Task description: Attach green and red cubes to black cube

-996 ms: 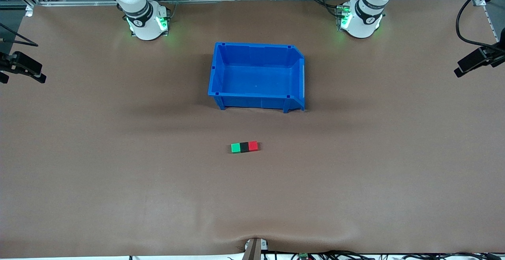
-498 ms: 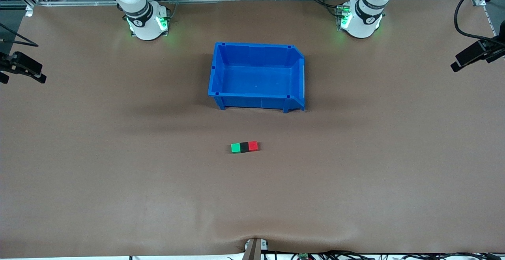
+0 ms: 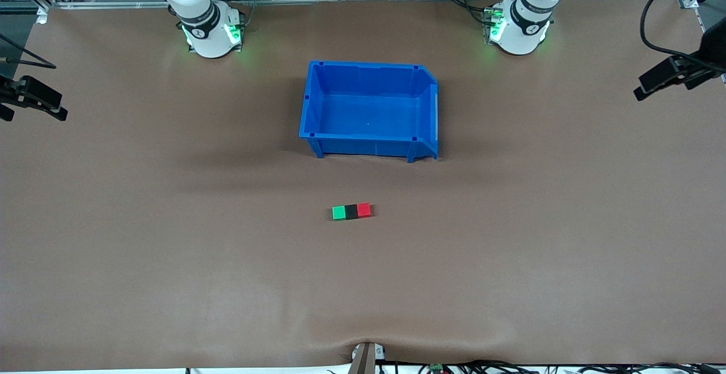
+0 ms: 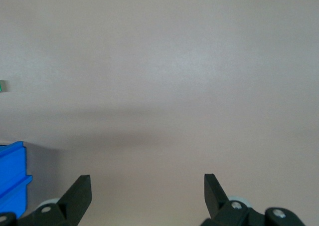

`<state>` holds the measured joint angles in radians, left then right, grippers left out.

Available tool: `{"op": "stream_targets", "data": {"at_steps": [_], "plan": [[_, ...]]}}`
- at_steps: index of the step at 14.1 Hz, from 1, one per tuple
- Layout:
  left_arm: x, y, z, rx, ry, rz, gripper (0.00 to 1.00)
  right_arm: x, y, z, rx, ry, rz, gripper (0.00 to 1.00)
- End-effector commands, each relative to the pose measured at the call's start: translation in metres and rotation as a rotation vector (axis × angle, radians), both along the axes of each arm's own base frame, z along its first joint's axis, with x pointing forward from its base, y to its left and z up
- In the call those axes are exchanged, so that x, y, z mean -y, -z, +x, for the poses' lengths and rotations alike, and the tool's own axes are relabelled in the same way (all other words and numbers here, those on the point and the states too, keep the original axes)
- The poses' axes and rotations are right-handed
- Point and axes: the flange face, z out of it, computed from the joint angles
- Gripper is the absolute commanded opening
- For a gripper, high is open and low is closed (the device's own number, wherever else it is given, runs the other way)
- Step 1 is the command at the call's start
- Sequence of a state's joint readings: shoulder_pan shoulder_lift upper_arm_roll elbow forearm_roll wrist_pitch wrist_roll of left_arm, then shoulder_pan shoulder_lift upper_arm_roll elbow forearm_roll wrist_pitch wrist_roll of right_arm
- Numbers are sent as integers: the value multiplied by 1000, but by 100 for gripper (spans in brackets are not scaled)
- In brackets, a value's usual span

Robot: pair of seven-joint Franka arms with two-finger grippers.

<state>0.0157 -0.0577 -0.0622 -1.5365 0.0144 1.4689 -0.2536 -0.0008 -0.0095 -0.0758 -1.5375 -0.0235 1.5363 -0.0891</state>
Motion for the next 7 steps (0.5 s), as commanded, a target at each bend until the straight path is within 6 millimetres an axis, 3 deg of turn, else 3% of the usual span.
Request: {"op": "stream_targets", "data": {"at_steps": [1,7], "plan": [[20,1,-10,-21,47,31,100,-3,-4,2,-2,-8,-13,100],[25,-4,-14,-25,67,39,100,-10,-6,2,3,-20,-8,100]]}}
